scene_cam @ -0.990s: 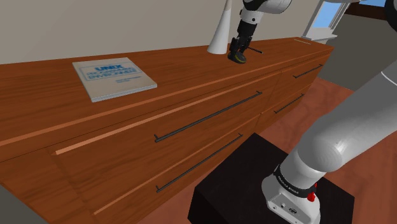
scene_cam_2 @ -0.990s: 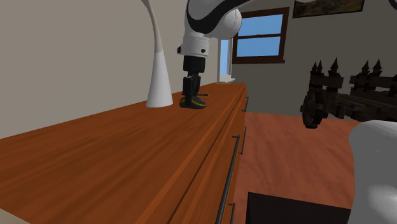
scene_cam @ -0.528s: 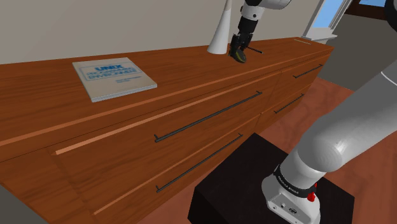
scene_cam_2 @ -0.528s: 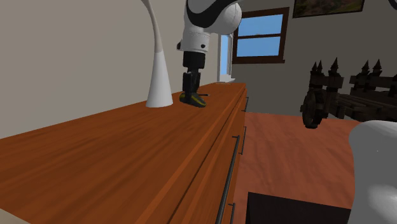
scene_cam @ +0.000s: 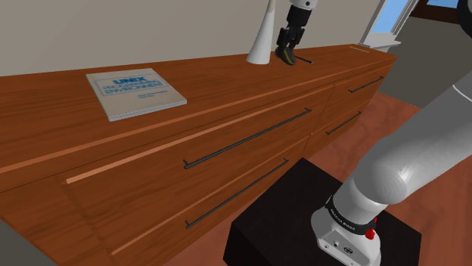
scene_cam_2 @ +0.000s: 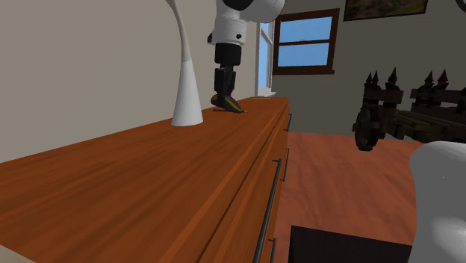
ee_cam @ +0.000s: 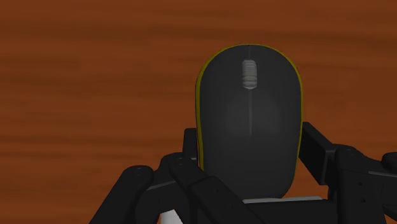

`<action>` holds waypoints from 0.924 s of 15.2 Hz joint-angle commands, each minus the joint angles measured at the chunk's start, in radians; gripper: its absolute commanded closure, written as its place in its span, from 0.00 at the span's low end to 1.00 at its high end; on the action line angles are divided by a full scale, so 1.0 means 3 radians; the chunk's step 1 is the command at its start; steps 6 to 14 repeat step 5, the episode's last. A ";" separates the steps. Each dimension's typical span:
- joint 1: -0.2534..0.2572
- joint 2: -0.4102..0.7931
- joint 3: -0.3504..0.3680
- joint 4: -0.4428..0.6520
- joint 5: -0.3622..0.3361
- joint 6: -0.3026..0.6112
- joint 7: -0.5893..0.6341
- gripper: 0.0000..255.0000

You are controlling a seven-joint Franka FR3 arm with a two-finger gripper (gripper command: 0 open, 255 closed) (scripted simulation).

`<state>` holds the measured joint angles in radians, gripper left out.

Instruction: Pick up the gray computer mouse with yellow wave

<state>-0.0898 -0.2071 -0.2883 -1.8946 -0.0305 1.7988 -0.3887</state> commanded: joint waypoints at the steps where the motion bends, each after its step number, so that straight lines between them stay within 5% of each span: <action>1: 0.0002 0.0019 0.0000 0.0104 0.0006 -0.0086 -0.0003 1.00; 14: 0.0004 0.0034 0.0000 0.0216 0.0011 -0.0184 -0.0005 1.00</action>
